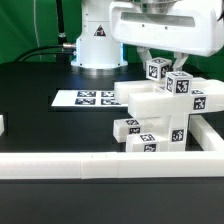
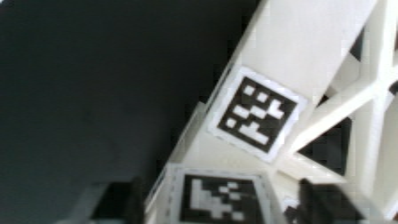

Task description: Assemble chair

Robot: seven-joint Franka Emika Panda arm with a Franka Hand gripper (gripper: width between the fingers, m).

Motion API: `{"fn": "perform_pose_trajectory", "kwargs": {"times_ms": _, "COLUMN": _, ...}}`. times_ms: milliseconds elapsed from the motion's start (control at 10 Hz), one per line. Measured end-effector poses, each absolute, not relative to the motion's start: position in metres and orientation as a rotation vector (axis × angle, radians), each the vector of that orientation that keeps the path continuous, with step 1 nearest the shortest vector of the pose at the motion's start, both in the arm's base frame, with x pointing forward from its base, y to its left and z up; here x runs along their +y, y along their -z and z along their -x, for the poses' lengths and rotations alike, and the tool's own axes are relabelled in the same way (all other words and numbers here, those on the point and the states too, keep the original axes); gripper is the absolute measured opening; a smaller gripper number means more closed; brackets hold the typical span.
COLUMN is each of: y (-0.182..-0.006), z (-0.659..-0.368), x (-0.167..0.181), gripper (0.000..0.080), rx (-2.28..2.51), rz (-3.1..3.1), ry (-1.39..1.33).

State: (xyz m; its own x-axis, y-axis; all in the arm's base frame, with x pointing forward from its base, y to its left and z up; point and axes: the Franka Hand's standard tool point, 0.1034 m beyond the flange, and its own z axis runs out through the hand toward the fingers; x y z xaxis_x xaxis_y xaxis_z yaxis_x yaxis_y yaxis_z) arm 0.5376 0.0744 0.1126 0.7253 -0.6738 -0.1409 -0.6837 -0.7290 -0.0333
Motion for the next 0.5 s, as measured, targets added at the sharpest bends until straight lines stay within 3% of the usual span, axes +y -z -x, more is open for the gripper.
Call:
{"fn": "perform_pose_trajectory", "kwargs": {"times_ms": 100, "y": -0.1122, "z": -0.5375, "x": 0.0741, "gripper": 0.0603, "rx": 1.012, "rz": 2.878, "ry": -0.178}}
{"fn": "perform_pose_trajectory", "kwargs": {"times_ms": 500, "y": -0.1109, "z": -0.5384, "x": 0.0709, "gripper": 0.0649, "rx": 0.483, "rz": 2.995, "ry": -0.155}}
